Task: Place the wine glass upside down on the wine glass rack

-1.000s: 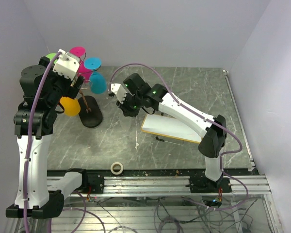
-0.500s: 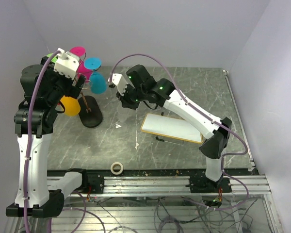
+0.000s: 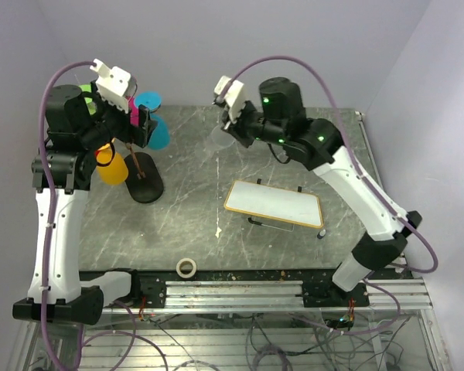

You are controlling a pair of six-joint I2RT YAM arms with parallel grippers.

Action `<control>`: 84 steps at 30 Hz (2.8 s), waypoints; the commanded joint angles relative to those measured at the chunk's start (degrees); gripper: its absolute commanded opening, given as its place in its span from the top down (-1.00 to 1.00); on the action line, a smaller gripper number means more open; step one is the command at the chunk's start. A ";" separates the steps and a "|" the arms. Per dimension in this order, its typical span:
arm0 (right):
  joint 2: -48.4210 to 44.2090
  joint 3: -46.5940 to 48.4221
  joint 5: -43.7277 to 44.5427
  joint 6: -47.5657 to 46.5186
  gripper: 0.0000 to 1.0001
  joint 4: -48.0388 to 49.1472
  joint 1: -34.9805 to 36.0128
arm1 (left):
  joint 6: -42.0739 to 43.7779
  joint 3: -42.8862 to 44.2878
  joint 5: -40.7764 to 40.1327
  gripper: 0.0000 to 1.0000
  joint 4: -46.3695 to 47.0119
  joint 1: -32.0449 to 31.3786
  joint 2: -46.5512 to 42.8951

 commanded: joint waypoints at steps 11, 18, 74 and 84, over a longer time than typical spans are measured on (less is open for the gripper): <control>-6.30 6.99 1.53 1.63 1.00 9.93 -3.75 | -32.18 -2.72 20.97 -0.54 21.56 -1.26 6.20; -6.42 9.93 -6.74 5.67 1.00 8.88 -6.32 | -41.44 -4.48 21.44 -0.31 26.20 -2.18 9.74; -7.59 7.85 -15.44 6.24 1.00 8.54 -10.38 | -52.56 -12.34 30.01 0.77 37.76 -3.59 10.13; -8.29 6.09 -15.30 5.71 0.92 8.45 -10.56 | -52.45 -13.32 30.84 0.86 39.19 -2.30 8.81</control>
